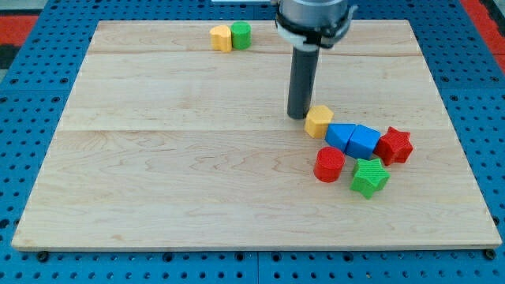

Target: Push the yellow heart into the yellow hexagon

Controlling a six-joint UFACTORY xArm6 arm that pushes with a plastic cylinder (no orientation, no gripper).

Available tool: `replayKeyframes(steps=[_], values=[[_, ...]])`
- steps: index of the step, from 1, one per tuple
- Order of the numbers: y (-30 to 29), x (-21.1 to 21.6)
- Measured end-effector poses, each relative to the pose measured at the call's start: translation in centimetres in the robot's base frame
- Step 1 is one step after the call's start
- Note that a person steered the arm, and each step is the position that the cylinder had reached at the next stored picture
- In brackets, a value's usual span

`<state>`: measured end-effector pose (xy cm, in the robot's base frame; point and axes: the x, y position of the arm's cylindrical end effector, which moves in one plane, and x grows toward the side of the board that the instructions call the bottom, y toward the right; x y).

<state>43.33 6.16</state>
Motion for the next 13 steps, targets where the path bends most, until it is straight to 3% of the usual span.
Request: replayKeyframes(steps=[1,3,5,8,9,11,13], values=[[-0.2,2.1],[-8.5,-10.1],[-8.3,-19.9],[-3.3,-24.0],[-5.3,-24.0],[-18.1,-23.1],[-15.3,-22.3]])
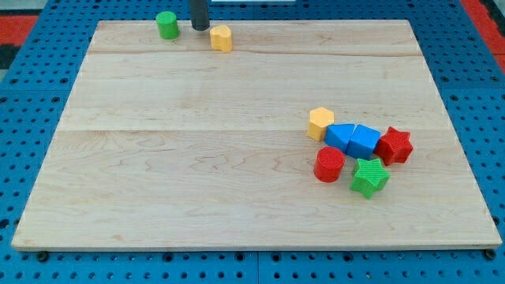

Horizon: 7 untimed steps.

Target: Push the yellow heart into the yellow hexagon

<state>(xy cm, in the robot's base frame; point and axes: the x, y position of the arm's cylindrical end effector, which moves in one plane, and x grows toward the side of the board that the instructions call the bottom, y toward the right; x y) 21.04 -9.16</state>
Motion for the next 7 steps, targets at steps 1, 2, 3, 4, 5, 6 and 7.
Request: replayKeyframes(steps=[1,2,3,4,5,6,7], values=[[4.0,0.6],[5.1,5.5],[-3.8,5.1],[-1.5,6.7],[3.0,7.3],[4.2,12.2],[4.4,13.3]])
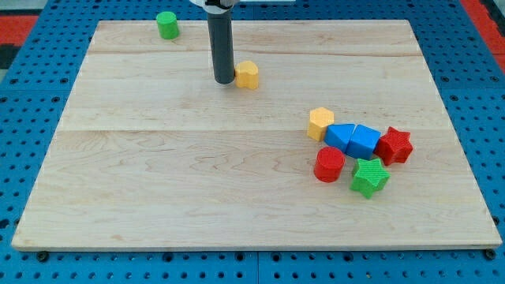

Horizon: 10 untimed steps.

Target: Push the yellow heart into the yellow hexagon

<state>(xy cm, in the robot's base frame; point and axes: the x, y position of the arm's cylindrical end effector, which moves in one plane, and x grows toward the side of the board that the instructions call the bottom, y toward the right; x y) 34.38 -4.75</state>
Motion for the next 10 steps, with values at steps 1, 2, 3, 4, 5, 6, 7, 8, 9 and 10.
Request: replayKeyframes(steps=[1,2,3,4,5,6,7,8,9,10], values=[[-0.5,0.2],[-0.6,0.2],[-0.5,0.3],[0.7,0.2],[3.5,1.3],[2.4,-0.8],[-3.5,-4.7],[-0.8,-9.0],[3.4,-7.3],[5.0,-5.7]])
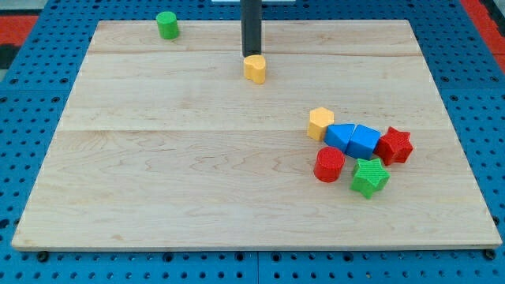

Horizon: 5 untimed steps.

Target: Push the yellow heart into the yellow hexagon

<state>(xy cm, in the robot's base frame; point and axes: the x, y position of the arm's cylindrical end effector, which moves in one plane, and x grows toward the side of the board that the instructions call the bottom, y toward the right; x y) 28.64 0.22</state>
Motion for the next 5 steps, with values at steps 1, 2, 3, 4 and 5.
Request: replayKeyframes(steps=[1,2,3,4,5], values=[[1.9,0.2],[0.0,-0.4],[-0.9,0.5],[-0.5,3.2],[0.2,5.6]])
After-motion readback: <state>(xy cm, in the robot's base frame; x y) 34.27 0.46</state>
